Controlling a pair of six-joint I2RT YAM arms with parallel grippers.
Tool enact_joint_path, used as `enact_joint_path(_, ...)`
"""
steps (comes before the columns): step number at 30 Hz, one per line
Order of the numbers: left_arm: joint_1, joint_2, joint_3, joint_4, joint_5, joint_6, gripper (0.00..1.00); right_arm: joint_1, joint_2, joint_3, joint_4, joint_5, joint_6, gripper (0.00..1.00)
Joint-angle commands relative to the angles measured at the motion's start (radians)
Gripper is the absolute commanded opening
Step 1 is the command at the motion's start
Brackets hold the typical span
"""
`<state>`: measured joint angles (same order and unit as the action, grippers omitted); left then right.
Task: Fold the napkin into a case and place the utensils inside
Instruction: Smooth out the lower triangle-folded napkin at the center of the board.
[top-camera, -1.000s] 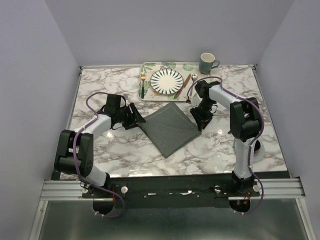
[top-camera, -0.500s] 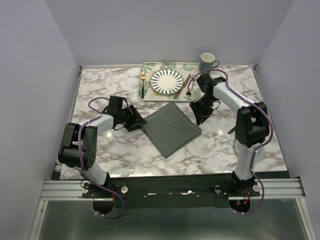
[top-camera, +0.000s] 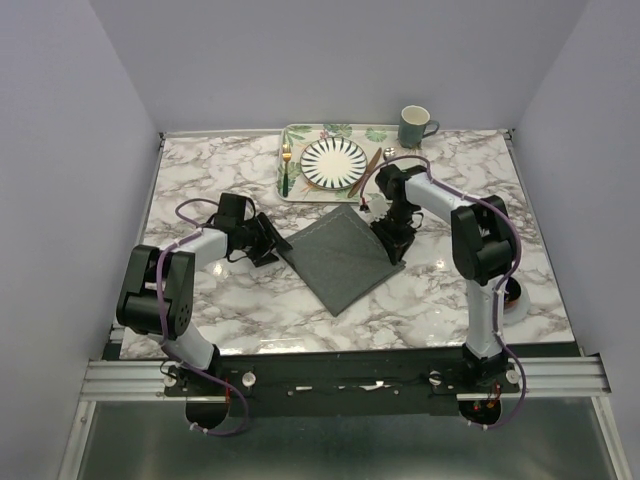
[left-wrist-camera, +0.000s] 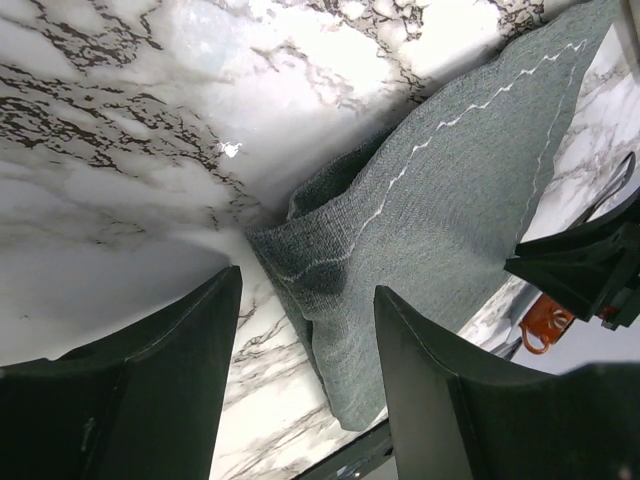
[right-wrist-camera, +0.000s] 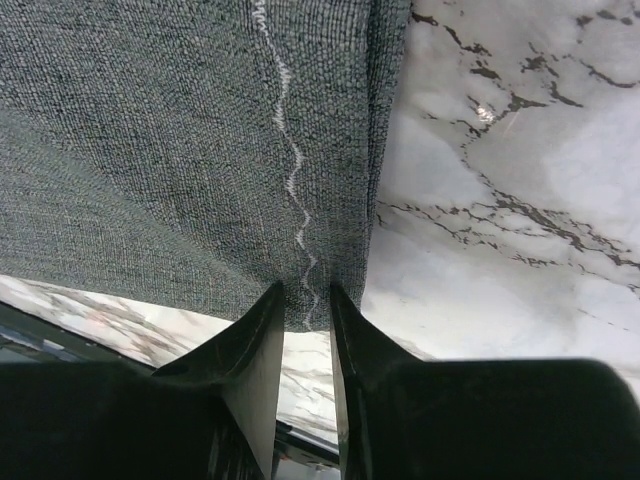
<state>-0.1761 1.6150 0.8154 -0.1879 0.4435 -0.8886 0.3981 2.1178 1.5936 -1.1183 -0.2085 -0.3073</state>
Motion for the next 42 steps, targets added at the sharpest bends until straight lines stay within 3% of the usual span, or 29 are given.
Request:
enact_joint_path(1, 0.004, -0.003, -0.033, 0.083, 0.001, -0.044, 0.65, 0.004, 0.024, -0.007, 0.028, 0.084, -0.055, 0.32)
enact_joint_path(6, 0.004, 0.037, -0.019, 0.151, 0.018, -0.061, 0.59, 0.010, 0.034, -0.009, 0.035, 0.103, -0.076, 0.31)
enact_joint_path(12, 0.001, 0.079, 0.010, 0.182, 0.041, -0.064, 0.45, 0.019, 0.045, -0.009, 0.049, 0.124, -0.092, 0.30)
enact_joint_path(15, 0.003, 0.076, 0.014, 0.203, 0.058, -0.052, 0.32, 0.019, 0.042, -0.015, 0.055, 0.139, -0.101, 0.30)
enact_joint_path(16, 0.003, 0.066, 0.011, 0.199, 0.057, -0.047, 0.21, 0.019, 0.041, -0.021, 0.063, 0.150, -0.104, 0.30)
enact_joint_path(19, 0.006, 0.036, -0.002, 0.189, 0.043, -0.021, 0.00, 0.018, 0.034, -0.035, 0.075, 0.170, -0.115, 0.30)
enact_joint_path(24, 0.013, -0.001, -0.041, 0.169, 0.032, 0.031, 0.00, 0.019, 0.021, -0.052, 0.097, 0.173, -0.127, 0.30)
enact_joint_path(30, 0.015, 0.060, -0.082, 0.183, 0.003, 0.111, 0.00, 0.022, 0.051, 0.023, 0.094, 0.143, -0.128, 0.32)
enact_joint_path(34, 0.024, 0.056, -0.062, 0.150, 0.043, 0.114, 0.45, 0.021, 0.019, 0.069, 0.043, 0.098, -0.141, 0.39)
enact_joint_path(35, 0.029, 0.036, -0.059, 0.140, 0.055, 0.138, 0.48, 0.019, -0.004, 0.071, 0.032, 0.084, -0.142, 0.40)
enact_joint_path(37, 0.052, -0.056, -0.036, 0.082, 0.066, 0.192, 0.53, 0.016, -0.051, 0.078, 0.002, 0.042, -0.139, 0.60)
enact_joint_path(38, 0.062, -0.091, -0.027, 0.062, 0.076, 0.261, 0.53, 0.005, -0.109, 0.081, -0.011, 0.018, -0.138, 0.65)
enact_joint_path(40, 0.076, -0.182, 0.019, 0.006, 0.102, 0.365, 0.54, -0.010, -0.166, 0.082, -0.032, -0.046, -0.116, 0.73)
enact_joint_path(42, 0.067, -0.222, 0.053, -0.019, 0.167, 0.544, 0.54, -0.033, -0.217, 0.069, -0.046, -0.087, -0.098, 0.73)
